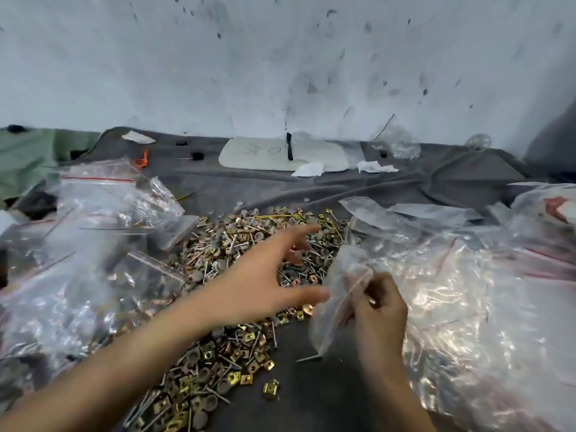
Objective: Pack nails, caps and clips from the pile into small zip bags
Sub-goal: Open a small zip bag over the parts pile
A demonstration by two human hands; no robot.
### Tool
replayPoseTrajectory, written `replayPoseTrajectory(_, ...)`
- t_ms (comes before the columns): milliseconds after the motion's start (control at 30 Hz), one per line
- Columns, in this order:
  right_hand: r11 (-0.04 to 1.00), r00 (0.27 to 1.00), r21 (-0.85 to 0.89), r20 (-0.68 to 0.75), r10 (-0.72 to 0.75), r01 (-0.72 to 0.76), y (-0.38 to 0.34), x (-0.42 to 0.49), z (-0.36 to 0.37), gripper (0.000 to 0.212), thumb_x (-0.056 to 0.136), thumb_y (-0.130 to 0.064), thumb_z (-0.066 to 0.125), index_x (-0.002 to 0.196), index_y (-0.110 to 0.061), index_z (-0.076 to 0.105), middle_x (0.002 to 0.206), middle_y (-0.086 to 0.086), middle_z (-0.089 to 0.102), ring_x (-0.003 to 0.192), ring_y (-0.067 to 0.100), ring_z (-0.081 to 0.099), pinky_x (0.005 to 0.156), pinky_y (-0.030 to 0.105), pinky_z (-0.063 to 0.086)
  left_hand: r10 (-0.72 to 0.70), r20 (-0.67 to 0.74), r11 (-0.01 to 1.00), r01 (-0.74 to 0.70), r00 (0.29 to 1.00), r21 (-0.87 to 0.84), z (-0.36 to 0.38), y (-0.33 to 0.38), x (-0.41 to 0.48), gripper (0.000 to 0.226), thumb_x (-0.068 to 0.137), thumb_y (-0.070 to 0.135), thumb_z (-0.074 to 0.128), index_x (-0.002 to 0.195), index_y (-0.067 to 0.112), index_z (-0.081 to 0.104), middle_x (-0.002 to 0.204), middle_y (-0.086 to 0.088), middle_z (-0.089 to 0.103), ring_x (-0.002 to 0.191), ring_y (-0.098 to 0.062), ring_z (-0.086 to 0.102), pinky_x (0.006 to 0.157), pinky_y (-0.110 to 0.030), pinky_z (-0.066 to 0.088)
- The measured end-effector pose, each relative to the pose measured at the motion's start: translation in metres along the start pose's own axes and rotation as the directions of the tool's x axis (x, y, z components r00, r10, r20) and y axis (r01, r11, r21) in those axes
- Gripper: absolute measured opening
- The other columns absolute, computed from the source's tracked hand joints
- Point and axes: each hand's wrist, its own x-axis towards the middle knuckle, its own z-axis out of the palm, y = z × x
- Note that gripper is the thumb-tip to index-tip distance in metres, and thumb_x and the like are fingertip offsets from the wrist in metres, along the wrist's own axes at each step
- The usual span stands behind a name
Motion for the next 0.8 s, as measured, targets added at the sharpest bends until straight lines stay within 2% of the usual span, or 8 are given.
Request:
replayPoseTrajectory(67,0.999,1.000,-0.050,0.029,0.002,-0.001,0.004,-0.005,0.004,0.026,0.085,-0.007,0.067,0.067,-0.019,0.053,0.057,-0.007,0.056,0.051,0.001,0.049,0.048,0.013,0.040,0.088,0.115,0.987,-0.102,0.989,0.126,0.050,0.001,-0.015,0.084,0.082,0.039,0.074,0.148,0.044,0.021,0.140,0.014,0.045,0.120,0.010,0.044,0.106,-0.016,0.036)
replayPoseTrajectory(200,0.968,0.987,-0.249,0.151,0.050,-0.011,0.006,-0.011,0.008,0.020,0.083,-0.015,0.069,0.077,-0.026,0.054,0.067,-0.006,0.063,0.060,0.004,0.058,0.057,0.021,0.047,0.099,0.074,0.995,-0.097,0.992,-0.033,0.079,-0.018,-0.027,0.087,0.084,0.012,0.067,0.153,0.028,0.018,0.122,0.016,0.056,0.101,0.031,0.044,0.089,0.002,0.031)
replayPoseTrajectory(267,0.937,0.981,-0.349,0.183,0.069,-0.001,0.003,-0.015,0.009,0.022,0.083,-0.016,0.068,0.084,-0.031,0.052,0.073,-0.004,0.065,0.066,0.006,0.062,0.062,0.027,0.051,0.107,0.069,0.994,-0.105,0.992,-0.039,0.081,-0.019,-0.033,0.087,0.083,0.005,0.062,0.153,0.026,0.015,0.124,0.012,0.058,0.101,0.030,0.046,0.087,0.003,0.030)
replayPoseTrajectory(367,0.894,0.974,-0.441,0.224,0.025,0.079,-0.009,-0.026,0.013,0.034,0.082,-0.013,0.064,0.091,-0.040,0.046,0.083,-0.011,0.062,0.071,0.002,0.060,0.062,0.022,0.050,0.112,0.066,0.993,-0.114,0.991,0.024,0.073,-0.018,-0.045,0.078,0.083,-0.007,0.050,0.151,0.021,0.026,0.094,-0.009,0.068,0.079,0.009,0.058,0.067,0.004,0.032)
replayPoseTrajectory(467,0.861,0.965,-0.480,0.258,-0.048,0.171,-0.023,-0.032,0.011,0.047,0.078,-0.004,0.060,0.103,-0.041,0.047,0.105,-0.020,0.051,0.076,0.006,0.057,0.069,0.029,0.050,0.107,0.030,0.994,-0.108,0.994,0.032,0.060,-0.021,-0.048,0.060,0.091,-0.008,0.046,0.144,0.018,0.046,0.088,0.002,0.067,0.066,0.003,0.060,0.067,-0.005,0.038)
replayPoseTrajectory(567,0.847,0.943,-0.505,0.332,0.014,0.165,-0.035,-0.037,0.004,0.030,0.080,-0.005,0.059,0.088,-0.033,0.057,0.081,-0.012,0.066,0.064,0.004,0.061,0.061,0.027,0.052,0.192,-0.007,0.980,-0.192,0.981,0.049,0.052,-0.020,-0.063,0.062,0.091,-0.007,0.048,0.141,0.029,0.044,0.092,0.010,0.072,0.058,0.001,0.057,0.058,-0.011,0.040)
replayPoseTrajectory(700,0.766,0.843,-0.634,0.467,0.268,0.107,-0.039,-0.040,-0.011,0.022,0.088,-0.008,0.056,0.071,-0.021,0.061,0.055,-0.006,0.063,0.046,0.001,0.057,0.041,0.016,0.039,0.262,0.054,0.962,-0.265,0.964,0.070,0.041,-0.029,-0.090,0.052,0.079,-0.009,0.047,0.114,0.028,0.059,0.101,0.020,0.070,0.084,0.004,0.066,0.074,-0.013,0.049)
replayPoseTrajectory(800,0.806,0.775,-0.590,0.486,0.404,-0.050,-0.033,-0.043,-0.025,0.026,0.088,-0.004,0.051,0.069,-0.015,0.064,0.051,0.000,0.063,0.040,0.006,0.055,0.037,0.016,0.034,0.119,0.262,0.989,-0.137,0.958,0.053,0.039,-0.043,-0.106,0.030,0.088,0.007,0.053,0.108,0.019,0.071,0.093,0.010,0.074,0.080,0.004,0.068,0.074,-0.014,0.052)
